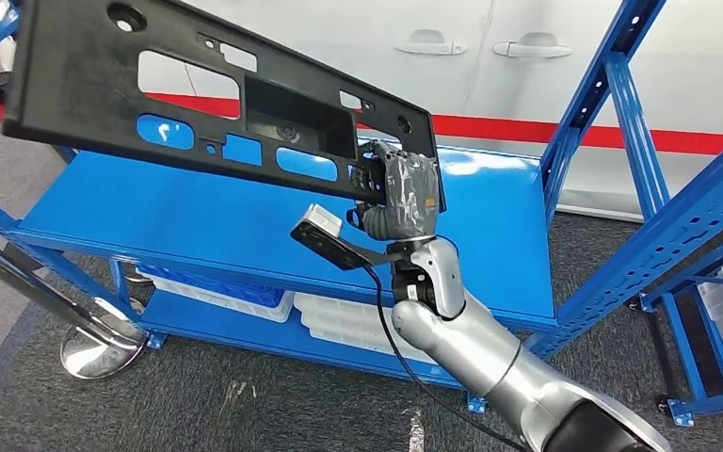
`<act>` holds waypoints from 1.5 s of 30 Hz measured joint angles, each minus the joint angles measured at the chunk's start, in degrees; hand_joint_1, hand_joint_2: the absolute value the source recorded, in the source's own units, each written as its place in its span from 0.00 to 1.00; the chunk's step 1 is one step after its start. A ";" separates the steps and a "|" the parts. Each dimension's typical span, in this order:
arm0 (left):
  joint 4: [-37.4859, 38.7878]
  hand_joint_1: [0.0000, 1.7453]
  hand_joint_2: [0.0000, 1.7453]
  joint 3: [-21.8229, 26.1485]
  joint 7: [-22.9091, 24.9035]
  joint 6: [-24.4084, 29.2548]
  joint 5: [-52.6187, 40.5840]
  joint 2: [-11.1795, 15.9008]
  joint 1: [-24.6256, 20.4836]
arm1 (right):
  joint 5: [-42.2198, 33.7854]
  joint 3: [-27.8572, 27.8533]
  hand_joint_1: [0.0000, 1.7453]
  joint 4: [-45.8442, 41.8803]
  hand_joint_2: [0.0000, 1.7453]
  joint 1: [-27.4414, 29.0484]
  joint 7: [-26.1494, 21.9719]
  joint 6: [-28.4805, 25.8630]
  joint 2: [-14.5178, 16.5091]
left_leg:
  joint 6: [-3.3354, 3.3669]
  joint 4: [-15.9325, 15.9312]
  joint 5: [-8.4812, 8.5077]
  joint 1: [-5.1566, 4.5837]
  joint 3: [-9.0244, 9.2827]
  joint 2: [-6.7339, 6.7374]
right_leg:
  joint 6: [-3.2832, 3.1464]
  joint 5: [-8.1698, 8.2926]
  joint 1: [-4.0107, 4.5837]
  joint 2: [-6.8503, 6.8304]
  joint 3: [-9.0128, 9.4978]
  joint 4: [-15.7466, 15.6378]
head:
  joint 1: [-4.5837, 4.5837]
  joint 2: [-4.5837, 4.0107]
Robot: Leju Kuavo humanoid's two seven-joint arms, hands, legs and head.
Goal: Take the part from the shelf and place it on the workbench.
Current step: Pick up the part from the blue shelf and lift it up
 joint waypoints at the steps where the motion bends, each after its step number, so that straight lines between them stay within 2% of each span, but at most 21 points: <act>1: 0.01 0.00 0.00 0.15 -0.12 -0.63 0.10 0.28 0.17 | -1.78 -0.54 1.00 -3.52 1.00 1.18 -1.11 0.01 -0.43 | 0.42 -3.83 1.80 -0.09 1.70 -0.05 | 0.03 -0.06 0.01 0.20 0.03 0.02 | 0.01 0.00; 3: 0.04 0.00 0.00 0.44 0.09 -1.24 0.08 0.84 0.28 | -7.23 -1.31 1.00 -9.77 1.00 2.90 -3.87 0.30 -1.38 | 1.13 -9.47 3.95 -0.41 4.31 -0.16 | 0.29 -0.02 0.15 0.45 -0.14 0.04 | 0.02 0.01; 7: 0.13 0.00 0.00 0.74 1.90 -1.03 0.00 1.56 0.29 | -19.37 -1.95 1.00 -19.20 1.00 5.59 -9.65 2.15 -3.23 | 1.74 -11.76 4.59 -0.46 5.04 -0.11 | 1.52 0.13 0.28 0.48 -0.50 -0.12 | 0.04 0.01; 9: 0.17 0.00 0.00 0.75 2.36 -1.16 -0.07 1.87 0.38 | -21.80 -2.21 1.00 -22.62 1.00 6.37 -10.75 3.21 -4.13 | 2.34 -12.77 5.51 -0.15 4.89 0.12 | 2.00 -2.74 0.30 0.32 -1.47 2.62 | 0.19 0.01; 11: 0.21 0.00 0.00 0.75 2.64 -1.45 -0.30 2.19 0.34 | -23.49 -2.42 1.00 -25.24 1.00 6.99 -11.40 4.22 -4.87 | 2.79 -12.92 6.22 -0.15 4.19 0.22 | 2.32 -7.57 0.18 0.14 -3.67 9.45 | 0.35 0.01; 13: 0.22 0.00 0.00 0.75 2.89 -1.62 -0.54 2.37 0.27 | -24.42 -2.47 1.00 -26.99 1.00 7.84 -11.67 4.79 -5.36 | 2.78 -12.78 6.91 -0.17 3.18 0.23 | 2.64 -9.79 0.11 0.13 -4.73 14.54 | 0.40 0.01; 15: 0.22 0.00 0.00 0.75 3.00 -1.66 -0.62 2.43 0.24 | -24.71 -2.48 1.00 -28.36 1.00 8.42 -11.69 5.02 -5.73 | 2.50 -12.49 7.71 -0.07 1.96 0.23 | 2.92 -7.84 -0.14 0.07 -2.18 12.24 | 0.40 0.00; 18: 0.22 0.00 0.00 0.75 3.09 -1.69 -0.63 2.57 0.17 | -24.87 -2.55 1.00 -30.29 1.00 8.68 -11.66 5.38 -6.14 | 1.57 -11.44 8.71 -0.06 0.24 0.05 | 2.97 -5.13 -0.35 0.13 4.83 1.88 | 0.40 0.01; 19: 0.22 0.00 0.00 0.75 3.16 -1.73 -0.65 2.65 0.14 | -25.02 -2.58 1.00 -30.77 1.00 8.82 -11.63 5.63 -6.27 | 1.16 -11.20 9.05 -0.15 -0.01 -0.04 | 2.75 -5.15 -0.29 0.25 5.73 0.11 | 0.44 0.01; 22: 0.25 0.00 0.00 0.75 3.33 -2.11 -0.74 2.92 0.19 | -26.08 -2.62 1.00 -31.60 1.00 9.14 -11.28 6.90 -6.62 | 0.07 -11.43 10.02 -0.03 -0.28 -0.21 | 1.52 -4.32 -0.12 0.35 4.79 -0.42 | 0.39 0.01; 24: 0.28 0.00 0.00 0.75 3.41 -2.35 -0.88 3.06 0.23 | -26.94 -2.63 1.00 -32.01 1.00 9.20 -10.79 7.96 -6.77 | -0.45 -9.40 6.97 0.19 -1.40 -0.17 | 0.63 -3.01 -0.31 0.14 3.83 -0.56 | 0.28 0.00; 26: 0.29 0.00 0.00 0.75 3.56 -2.46 -1.07 3.10 0.17 | -27.55 -2.64 1.00 -32.32 1.00 9.30 -10.37 8.92 -6.88 | -0.83 -3.05 0.79 0.29 -3.18 -0.09 | 0.17 -1.65 -0.33 -0.01 2.37 -0.53 | 0.06 0.00; 28: 0.28 0.00 0.00 0.75 3.68 -2.48 -1.19 3.11 0.01 | -27.82 -2.64 1.00 -32.42 1.00 9.50 -10.21 9.48 -7.02 | -1.01 3.51 -2.37 0.30 -3.80 -0.08 | 0.07 -0.38 -0.18 -0.14 0.63 -0.45 | -0.04 0.01; 30: 0.28 0.00 0.00 0.75 3.78 -2.47 -1.21 3.16 -0.14 | -27.88 -2.64 1.00 -32.46 1.00 9.70 -10.16 9.68 -7.14 | -0.76 3.78 -0.82 0.25 -1.26 -0.08 | 0.14 0.74 -0.02 -0.21 -0.92 -0.40 | -0.04 0.01; 32: 0.28 0.00 0.00 0.75 3.84 -2.47 -1.21 3.32 -0.26 | -27.89 -2.64 1.00 -32.61 1.00 9.78 -10.13 9.75 -7.24 | 0.07 -3.31 0.88 0.02 4.81 -0.10 | 0.38 1.72 0.12 -0.21 -2.01 -0.38 | -0.04 0.00; 34: 0.28 0.00 0.00 0.75 3.85 -2.47 -1.25 3.51 -0.48 | -27.89 -2.64 1.00 -32.88 1.00 9.79 -10.08 9.78 -7.34 | 0.75 -10.61 0.38 -0.44 9.86 -0.19 | 0.94 2.62 0.13 -0.33 -2.49 -0.50 | 0.02 0.00; 37: 0.28 0.00 0.00 0.75 3.94 -2.47 -1.32 3.60 -0.71 | -27.91 -2.64 1.00 -33.06 1.00 9.81 -9.85 9.95 -7.46 | 1.30 -13.17 0.85 -0.74 10.64 -0.19 | 2.09 3.91 -0.10 -0.45 -2.69 -1.11 | -0.11 0.00; 39: 0.28 0.00 0.00 0.75 4.04 -2.49 -1.35 3.61 -0.70 | -27.96 -2.65 1.00 -33.07 1.00 9.83 -9.70 10.20 -7.63 | 1.99 -14.04 2.36 -0.44 9.96 0.15 | 2.68 2.44 0.02 -0.32 -3.35 -0.27 | -0.02 0.00; 42: 0.30 0.00 0.00 0.75 4.15 -2.61 -1.37 3.75 -0.74 | -28.15 -2.66 1.00 -33.07 1.00 9.87 -9.63 10.49 -7.86 | 2.82 -14.37 4.50 -0.36 7.59 0.41 | 3.02 -5.66 0.01 -0.27 -5.59 8.18 | 0.37 0.01; 43: 0.30 0.00 0.00 0.74 4.15 -2.64 -1.37 3.81 -0.76 | -28.29 -2.66 1.00 -33.06 1.00 9.90 -9.64 10.48 -7.91 | 2.85 -14.23 5.12 -0.39 6.60 0.44 | 3.08 -7.26 -0.02 -0.27 -6.11 11.71 | 0.40 0.01; 45: 0.29 0.00 0.00 0.75 4.09 -2.64 -1.38 3.85 -0.78 | -28.66 -2.66 1.00 -33.05 1.00 9.91 -9.74 10.43 -8.00 | 2.68 -13.72 6.28 -0.39 4.57 0.46 | 3.12 -5.75 -0.06 -0.27 -5.32 14.73 | 0.44 0.00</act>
